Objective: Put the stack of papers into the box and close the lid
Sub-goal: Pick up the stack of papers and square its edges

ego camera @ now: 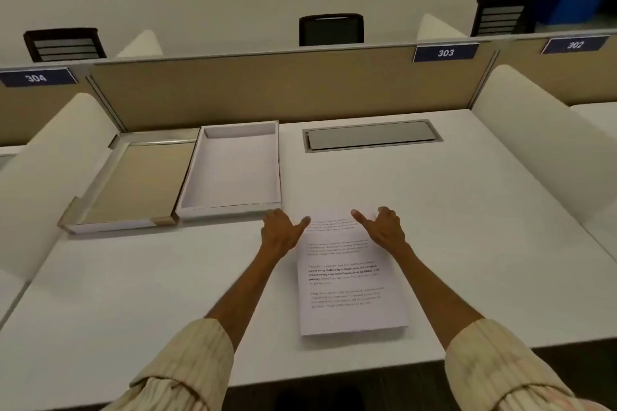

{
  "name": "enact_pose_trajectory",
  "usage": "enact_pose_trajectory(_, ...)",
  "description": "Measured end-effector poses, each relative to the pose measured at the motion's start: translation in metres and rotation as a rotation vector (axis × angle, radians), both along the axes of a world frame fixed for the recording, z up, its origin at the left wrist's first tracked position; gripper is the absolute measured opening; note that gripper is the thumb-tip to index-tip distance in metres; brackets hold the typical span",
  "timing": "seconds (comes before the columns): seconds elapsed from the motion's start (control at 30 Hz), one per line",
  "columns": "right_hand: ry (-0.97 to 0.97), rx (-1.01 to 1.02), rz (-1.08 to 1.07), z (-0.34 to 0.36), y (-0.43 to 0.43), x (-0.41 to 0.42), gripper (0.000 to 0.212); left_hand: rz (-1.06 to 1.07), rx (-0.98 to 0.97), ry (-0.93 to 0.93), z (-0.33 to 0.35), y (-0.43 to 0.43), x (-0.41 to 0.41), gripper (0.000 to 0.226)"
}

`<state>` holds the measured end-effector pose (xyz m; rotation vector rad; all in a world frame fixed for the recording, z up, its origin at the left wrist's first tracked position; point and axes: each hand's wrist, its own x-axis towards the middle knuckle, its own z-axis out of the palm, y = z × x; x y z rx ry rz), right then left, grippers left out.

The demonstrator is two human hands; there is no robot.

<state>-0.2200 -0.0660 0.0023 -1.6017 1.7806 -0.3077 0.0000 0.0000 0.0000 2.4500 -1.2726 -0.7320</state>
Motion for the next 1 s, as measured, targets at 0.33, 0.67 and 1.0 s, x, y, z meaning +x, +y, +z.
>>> enact_pose_trajectory(0.33, 0.025, 0.116, -0.091, -0.023, 0.008, 0.005, 0.100, 0.194, 0.062, 0.454, -0.009, 0.003, -0.033, 0.076)
enact_pose_trajectory(0.67, -0.122, 0.172, -0.224, -0.053, -0.014, -0.003, 0.088, 0.413, 0.042, 0.699, 0.000, -0.009, -0.031, 0.035)
enact_pose_trajectory(1.0, -0.168, 0.154, -0.276, -0.054, -0.007, -0.003, 0.095, 0.485, 0.023, 0.719, -0.021, -0.023, -0.039, 0.085)
